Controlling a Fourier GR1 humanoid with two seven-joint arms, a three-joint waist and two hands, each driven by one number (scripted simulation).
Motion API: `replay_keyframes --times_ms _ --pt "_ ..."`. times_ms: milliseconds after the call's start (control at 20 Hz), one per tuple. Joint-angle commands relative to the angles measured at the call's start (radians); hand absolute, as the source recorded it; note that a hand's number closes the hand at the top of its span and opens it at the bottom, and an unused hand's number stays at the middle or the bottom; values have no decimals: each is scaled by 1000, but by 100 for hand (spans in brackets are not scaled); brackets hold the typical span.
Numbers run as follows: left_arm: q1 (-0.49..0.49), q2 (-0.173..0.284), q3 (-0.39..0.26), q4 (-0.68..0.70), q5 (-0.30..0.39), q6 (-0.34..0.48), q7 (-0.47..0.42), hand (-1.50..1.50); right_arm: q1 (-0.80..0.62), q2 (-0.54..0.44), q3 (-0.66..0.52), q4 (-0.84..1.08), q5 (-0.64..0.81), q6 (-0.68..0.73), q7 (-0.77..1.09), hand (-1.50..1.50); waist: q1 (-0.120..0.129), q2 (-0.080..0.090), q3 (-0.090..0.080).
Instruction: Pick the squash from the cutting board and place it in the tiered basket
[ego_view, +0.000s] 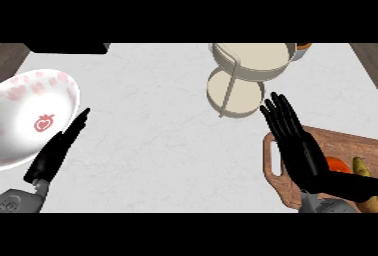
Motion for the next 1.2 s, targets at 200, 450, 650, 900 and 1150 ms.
replay_keyframes --times_ms 200,450,650,900,1150 --pt "-9 -100 138 -82 148 35 -16 0 61 -173 -69 -212 89 73 -64 150 -27 2 19" --pt "28 -125 159 -134 228 18 7 0 182 -116 -268 -3 234 -341 93 -150 -38 6 18" --pt "37 -147 158 -161 212 32 16 0 269 -163 -287 -82 340 -352 -34 -150 -20 7 20" --pt "58 -167 144 -202 215 42 38 0 357 -364 -277 -244 540 -344 155 -150 -27 4 17" --pt "79 -135 186 -173 252 -11 12 0 443 -611 -301 -330 687 -194 376 -150 -25 7 11"
